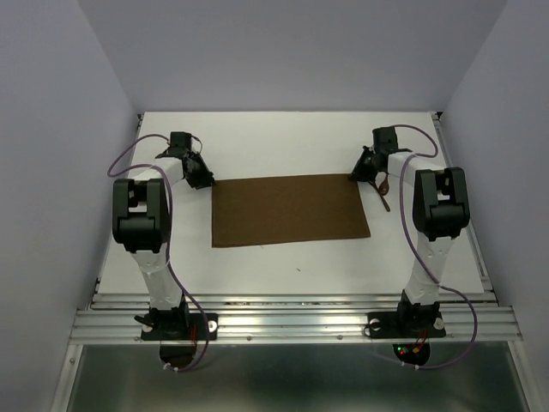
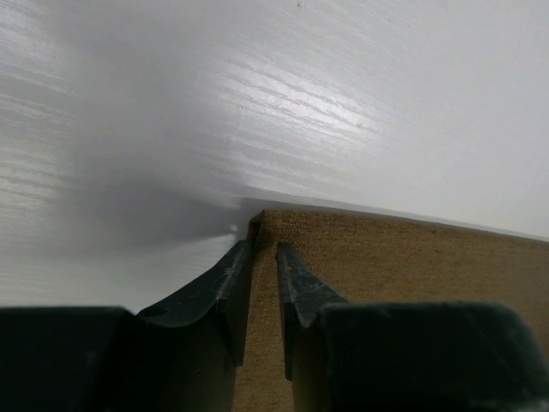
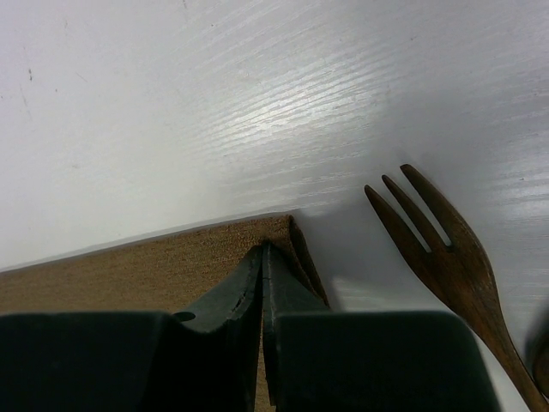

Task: Fold the napkin into a case and place the utensils inside
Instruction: Smooth out the rectangle-folded napkin at the center of the board, then pick up the rectangle-folded napkin at the center of the board.

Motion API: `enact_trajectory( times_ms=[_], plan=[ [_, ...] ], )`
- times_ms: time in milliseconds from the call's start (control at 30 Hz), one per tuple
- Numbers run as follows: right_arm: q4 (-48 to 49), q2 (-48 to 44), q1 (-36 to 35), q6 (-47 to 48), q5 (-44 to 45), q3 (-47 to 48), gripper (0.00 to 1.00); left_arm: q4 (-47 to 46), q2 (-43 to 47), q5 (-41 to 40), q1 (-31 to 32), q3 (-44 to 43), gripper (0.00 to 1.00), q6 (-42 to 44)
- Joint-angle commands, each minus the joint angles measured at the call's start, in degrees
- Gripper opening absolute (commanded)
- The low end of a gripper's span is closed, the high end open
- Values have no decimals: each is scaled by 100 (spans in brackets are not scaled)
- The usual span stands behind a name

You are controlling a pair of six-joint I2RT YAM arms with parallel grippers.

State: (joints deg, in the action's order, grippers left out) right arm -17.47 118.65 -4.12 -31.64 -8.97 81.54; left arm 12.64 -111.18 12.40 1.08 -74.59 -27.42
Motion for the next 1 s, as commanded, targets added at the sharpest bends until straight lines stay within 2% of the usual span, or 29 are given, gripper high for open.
enact_trajectory(
  times_ms=[0, 167, 333, 500, 600, 733, 833, 967],
  plan=[
    [-168, -175, 87, 184, 168, -121, 8, -60, 281, 60, -20, 67, 30, 61],
    [-169, -535, 87, 220, -130, -68, 12, -43, 561, 183, -20, 6, 32, 61],
    [-177, -1036, 87, 211, -245, -155, 20, 133, 1220, 184, -3, 76, 35, 131],
    [-169, -1510, 87, 202, -315, -445, 22, 352, 1809, -62, 50, 576, 38, 132],
    [-177, -1704, 35, 237, -281, -657, 22, 423, 2055, -221, 146, 1015, 43, 123],
    [-195, -2047, 34, 281, -175, -1034, 23, 397, 2214, -247, 392, 1516, 54, 44],
    [-291, -2153, 34, 334, -114, -1262, 24, 344, 2214, -353, 524, 1763, 69, 9],
    [-318, -2346, -19, 378, -87, -1561, 25, 230, 2013, -475, 560, 1939, 70, -27]
  ],
)
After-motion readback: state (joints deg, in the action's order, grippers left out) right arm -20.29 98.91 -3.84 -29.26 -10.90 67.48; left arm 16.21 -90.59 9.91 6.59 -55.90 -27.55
